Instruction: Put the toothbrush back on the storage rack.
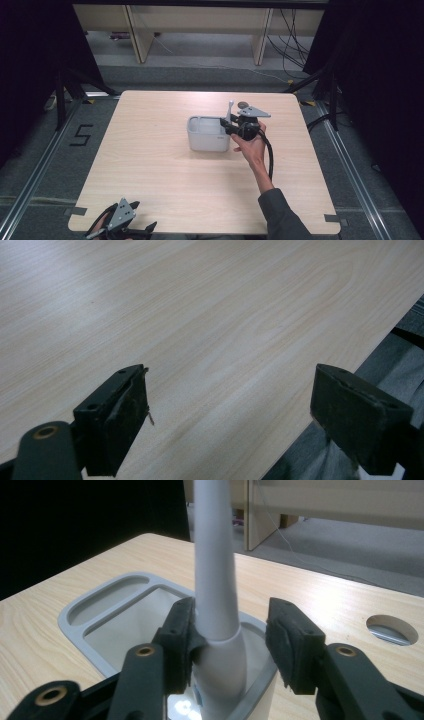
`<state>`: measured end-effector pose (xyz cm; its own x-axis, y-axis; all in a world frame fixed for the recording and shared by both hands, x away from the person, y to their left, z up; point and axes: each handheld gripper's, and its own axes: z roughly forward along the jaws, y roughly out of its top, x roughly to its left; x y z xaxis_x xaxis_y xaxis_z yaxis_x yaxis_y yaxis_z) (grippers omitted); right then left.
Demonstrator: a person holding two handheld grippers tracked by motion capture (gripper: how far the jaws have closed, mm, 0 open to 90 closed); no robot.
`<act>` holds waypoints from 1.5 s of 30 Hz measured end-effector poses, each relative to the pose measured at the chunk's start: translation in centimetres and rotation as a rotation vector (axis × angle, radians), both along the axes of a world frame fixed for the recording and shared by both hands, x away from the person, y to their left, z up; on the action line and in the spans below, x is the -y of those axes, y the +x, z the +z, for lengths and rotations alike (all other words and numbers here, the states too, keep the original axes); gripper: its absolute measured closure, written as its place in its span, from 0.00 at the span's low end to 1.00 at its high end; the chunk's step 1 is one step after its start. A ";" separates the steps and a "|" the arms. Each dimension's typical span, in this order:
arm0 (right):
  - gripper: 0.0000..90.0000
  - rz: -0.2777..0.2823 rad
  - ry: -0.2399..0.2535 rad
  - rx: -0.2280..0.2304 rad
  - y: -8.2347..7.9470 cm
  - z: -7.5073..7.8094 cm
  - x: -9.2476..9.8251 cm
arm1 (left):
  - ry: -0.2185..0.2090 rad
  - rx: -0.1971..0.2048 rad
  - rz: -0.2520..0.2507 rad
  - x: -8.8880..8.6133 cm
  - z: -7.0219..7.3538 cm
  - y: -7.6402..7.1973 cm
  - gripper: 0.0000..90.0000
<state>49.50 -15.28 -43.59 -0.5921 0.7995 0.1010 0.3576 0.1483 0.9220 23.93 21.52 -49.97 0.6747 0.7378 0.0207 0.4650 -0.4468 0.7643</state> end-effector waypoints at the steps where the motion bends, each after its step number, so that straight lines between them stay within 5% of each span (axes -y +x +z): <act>1: 0.55 0.001 0.009 -0.003 -0.1 0.1 0.0 | 0.009 -0.007 -0.001 0.0 0.1 0.0 0.16; 13: 0.33 0.014 0.039 -0.006 -1.3 1.1 0.8 | 0.009 -0.005 0.003 0.0 0.1 0.0 0.16; 40: 0.31 0.033 0.051 -0.030 -5.0 2.1 2.8 | 0.005 0.001 0.009 0.0 0.0 0.1 0.16; 43: 0.30 0.038 0.048 -0.031 -5.4 2.2 2.8 | -0.031 0.001 0.015 0.2 0.0 -0.1 0.16; 45: 0.30 0.035 0.044 -0.024 -5.7 2.3 2.9 | -0.003 0.001 0.007 0.0 0.0 0.0 0.16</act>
